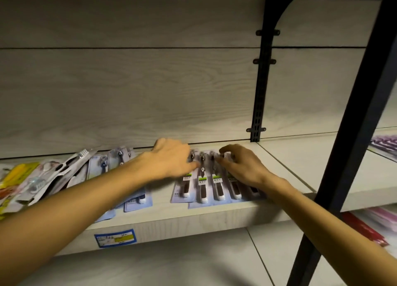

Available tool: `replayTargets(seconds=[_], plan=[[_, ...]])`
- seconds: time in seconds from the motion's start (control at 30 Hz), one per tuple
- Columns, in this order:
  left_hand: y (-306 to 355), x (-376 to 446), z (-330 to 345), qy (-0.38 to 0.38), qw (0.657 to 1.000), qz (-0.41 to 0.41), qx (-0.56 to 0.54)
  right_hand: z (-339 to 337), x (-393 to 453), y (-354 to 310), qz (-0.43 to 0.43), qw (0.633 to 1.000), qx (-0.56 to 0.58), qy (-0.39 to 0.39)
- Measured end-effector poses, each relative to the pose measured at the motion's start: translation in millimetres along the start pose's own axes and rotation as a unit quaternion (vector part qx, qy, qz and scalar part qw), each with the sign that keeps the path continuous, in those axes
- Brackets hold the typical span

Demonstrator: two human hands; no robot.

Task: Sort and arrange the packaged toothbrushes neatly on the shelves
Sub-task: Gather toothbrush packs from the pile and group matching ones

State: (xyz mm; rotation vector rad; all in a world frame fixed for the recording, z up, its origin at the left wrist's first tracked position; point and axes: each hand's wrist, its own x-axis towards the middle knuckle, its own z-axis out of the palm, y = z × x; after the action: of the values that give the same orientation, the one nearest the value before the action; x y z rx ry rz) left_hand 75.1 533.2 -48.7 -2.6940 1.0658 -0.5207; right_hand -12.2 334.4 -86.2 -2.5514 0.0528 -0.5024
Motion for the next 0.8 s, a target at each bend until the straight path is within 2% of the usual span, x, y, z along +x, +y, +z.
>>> replayTargets(seconds=[0.07, 0.1, 0.2, 0.3, 0.6, 0.8], plan=[[-1, -18, 5, 0.048, 0.999, 0.015, 0.014, -1, -16, 1, -0.031, 0.998, -0.048, -0.017], [0, -27, 8, 0.049, 0.998, 0.026, -0.004, 0, -24, 2, -0.04, 0.997, -0.068, -0.024], [14, -49, 11, -0.005, 0.993, 0.045, -0.11, 2, -32, 1, -0.032, 0.99, -0.122, -0.058], [31, -60, 17, -0.017, 0.989, 0.041, -0.139, 4, -32, -2, -0.031, 0.983, -0.157, -0.092], [61, -69, 26, -0.011, 0.973, 0.053, -0.223, -13, -42, 19, -0.012, 0.98, -0.19, -0.065], [83, -55, 20, -0.065, 0.974, 0.067, -0.207, -31, -57, 33, -0.007, 0.978, -0.196, -0.077]])
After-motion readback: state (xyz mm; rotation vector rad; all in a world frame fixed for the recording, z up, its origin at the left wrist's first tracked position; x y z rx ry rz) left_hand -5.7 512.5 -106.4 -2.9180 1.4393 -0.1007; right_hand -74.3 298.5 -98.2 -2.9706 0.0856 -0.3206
